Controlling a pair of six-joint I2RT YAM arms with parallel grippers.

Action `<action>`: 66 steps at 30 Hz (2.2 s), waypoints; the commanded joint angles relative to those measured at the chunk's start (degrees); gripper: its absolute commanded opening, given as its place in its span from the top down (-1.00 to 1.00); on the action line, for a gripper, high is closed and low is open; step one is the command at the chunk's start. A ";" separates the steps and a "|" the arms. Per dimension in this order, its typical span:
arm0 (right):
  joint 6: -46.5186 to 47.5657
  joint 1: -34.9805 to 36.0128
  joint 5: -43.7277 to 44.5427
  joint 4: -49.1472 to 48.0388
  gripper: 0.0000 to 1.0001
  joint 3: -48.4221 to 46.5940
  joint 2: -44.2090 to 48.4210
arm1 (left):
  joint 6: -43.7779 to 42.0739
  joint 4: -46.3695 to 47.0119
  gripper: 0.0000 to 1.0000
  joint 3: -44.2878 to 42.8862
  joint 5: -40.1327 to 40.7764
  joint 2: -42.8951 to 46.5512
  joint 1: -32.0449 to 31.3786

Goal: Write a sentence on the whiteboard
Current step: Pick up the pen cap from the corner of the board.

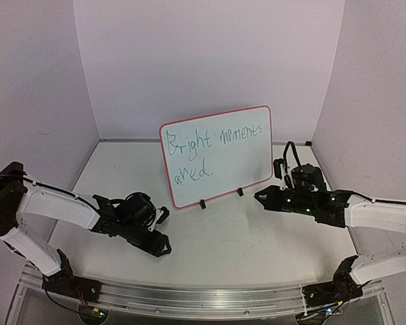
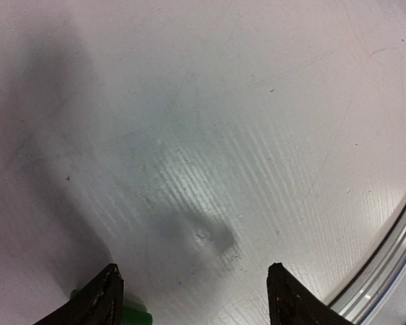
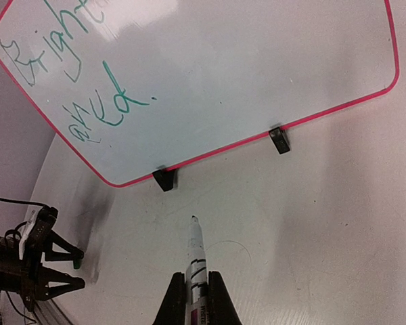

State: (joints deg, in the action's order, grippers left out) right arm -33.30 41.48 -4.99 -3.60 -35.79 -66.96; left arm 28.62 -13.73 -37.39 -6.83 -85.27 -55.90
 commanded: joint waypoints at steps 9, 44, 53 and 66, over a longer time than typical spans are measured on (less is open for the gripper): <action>-1.04 0.35 1.00 -1.72 1.00 1.08 1.99 | -0.58 -7.51 -0.61 -3.62 10.15 -2.36 0.09; -2.38 0.44 2.64 -1.70 1.00 3.70 5.47 | 2.18 -18.23 0.05 -0.24 0.01 3.68 -1.28; -2.35 0.44 2.88 -1.68 1.00 3.71 5.83 | 2.14 -19.74 0.42 -1.23 1.00 1.65 -1.51; -1.75 0.44 2.46 -1.12 1.00 3.25 5.71 | 1.35 -19.67 0.97 -1.56 0.98 -0.28 -1.85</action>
State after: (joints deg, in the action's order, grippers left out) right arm -35.20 41.56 -3.46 -3.75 -32.45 -62.22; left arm 30.26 -31.48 -39.03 -6.44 -83.64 -57.39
